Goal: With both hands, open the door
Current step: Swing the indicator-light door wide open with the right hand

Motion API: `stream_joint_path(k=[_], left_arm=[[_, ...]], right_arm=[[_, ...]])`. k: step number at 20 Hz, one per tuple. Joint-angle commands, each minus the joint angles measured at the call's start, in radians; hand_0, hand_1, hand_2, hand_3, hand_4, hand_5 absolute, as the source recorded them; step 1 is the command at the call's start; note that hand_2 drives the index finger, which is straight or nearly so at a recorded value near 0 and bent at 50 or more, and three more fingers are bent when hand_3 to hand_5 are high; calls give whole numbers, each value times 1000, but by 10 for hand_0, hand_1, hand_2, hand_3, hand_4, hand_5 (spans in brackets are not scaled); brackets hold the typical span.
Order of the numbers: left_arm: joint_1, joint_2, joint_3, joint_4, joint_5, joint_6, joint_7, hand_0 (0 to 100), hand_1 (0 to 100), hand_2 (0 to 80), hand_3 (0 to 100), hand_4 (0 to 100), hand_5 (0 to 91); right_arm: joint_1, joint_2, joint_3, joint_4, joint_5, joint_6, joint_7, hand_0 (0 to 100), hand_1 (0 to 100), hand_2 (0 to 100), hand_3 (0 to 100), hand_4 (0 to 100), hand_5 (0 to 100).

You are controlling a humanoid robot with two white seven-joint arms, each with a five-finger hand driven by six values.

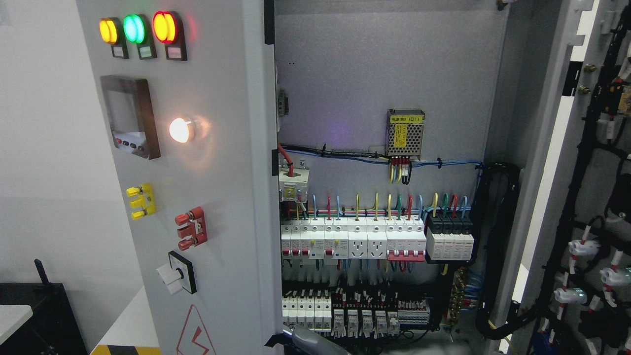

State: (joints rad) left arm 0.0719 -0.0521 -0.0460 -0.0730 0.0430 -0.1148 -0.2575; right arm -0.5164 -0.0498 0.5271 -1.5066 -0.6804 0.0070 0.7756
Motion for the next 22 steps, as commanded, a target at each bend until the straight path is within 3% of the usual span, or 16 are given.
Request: stream_joint_path(k=[1, 22], left_arm=[[0, 0, 0, 1, 0, 0, 0, 0, 0, 0, 0, 0, 0], [0, 0, 0, -1, 0, 0, 0, 0, 0, 0, 0, 0, 0]], right_arm=[[4, 2, 47, -66, -5, 1, 1, 384, 0, 0, 0, 0, 0], [9, 10, 117, -77, -5, 11, -15, 384, 0, 0, 0, 0, 0]])
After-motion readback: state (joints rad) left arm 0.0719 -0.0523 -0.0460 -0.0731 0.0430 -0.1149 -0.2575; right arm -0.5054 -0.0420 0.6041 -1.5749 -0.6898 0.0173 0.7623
